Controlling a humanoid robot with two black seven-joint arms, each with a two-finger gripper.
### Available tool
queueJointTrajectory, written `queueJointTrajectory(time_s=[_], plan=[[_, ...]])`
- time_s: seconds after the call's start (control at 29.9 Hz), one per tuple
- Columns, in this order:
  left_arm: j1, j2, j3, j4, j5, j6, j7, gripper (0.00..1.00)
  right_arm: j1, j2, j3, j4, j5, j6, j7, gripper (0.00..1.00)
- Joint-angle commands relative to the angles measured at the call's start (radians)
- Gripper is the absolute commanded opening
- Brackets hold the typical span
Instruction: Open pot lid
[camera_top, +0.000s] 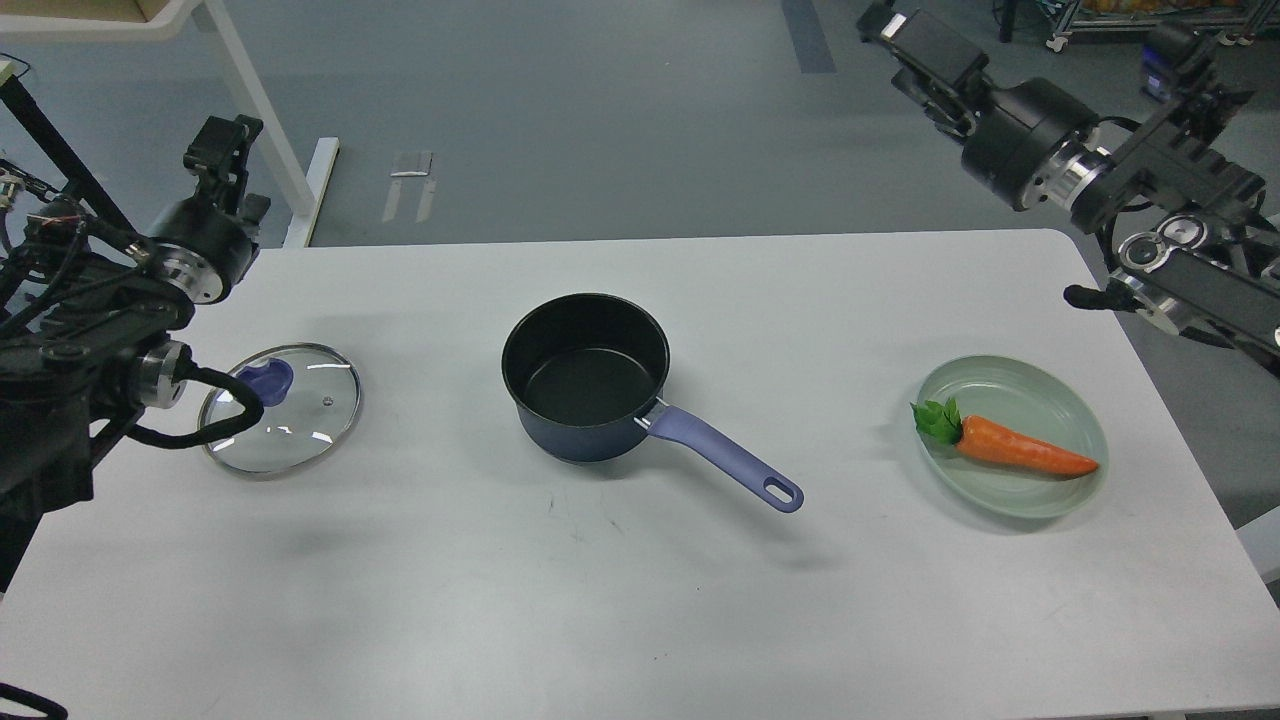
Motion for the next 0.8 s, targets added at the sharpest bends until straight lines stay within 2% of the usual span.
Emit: queueJointTrajectory(time_s=[0.0,0.17,0.47,0.7,0.77], plan=[[0.006,-0.079,-0.071,0.076,-0.068,-0.071,0.0,0.99,-0.107,0.066,0.146,-0.058,0.118,-0.008,0.003,0.99],[0.023,-0.165,-0.137,0.113,-0.223,-0.143,0.0,0.99,-0.2,0.093,0.244,-0.101,0.397,-0.008,0.005,0.99],[0.058,-0.183,-0.239,0.112,-0.386,-0.257,0.0,0.99,-0.237,0.25,0.342,-0.269,0.828,0.008,0.005,0.99],[0.087,-0.185,-0.31,0.103,-0.456,-0.335,0.0,0.99,-0.271,0.343,0.511,-0.39,0.945,0.192,-0.007,0.99],[0.095,-0.189,-0.325,0.098,-0.469,-0.364,0.0,0.99,-0.271,0.354,0.525,-0.429,0.962,0.215,-0.008,0.99]])
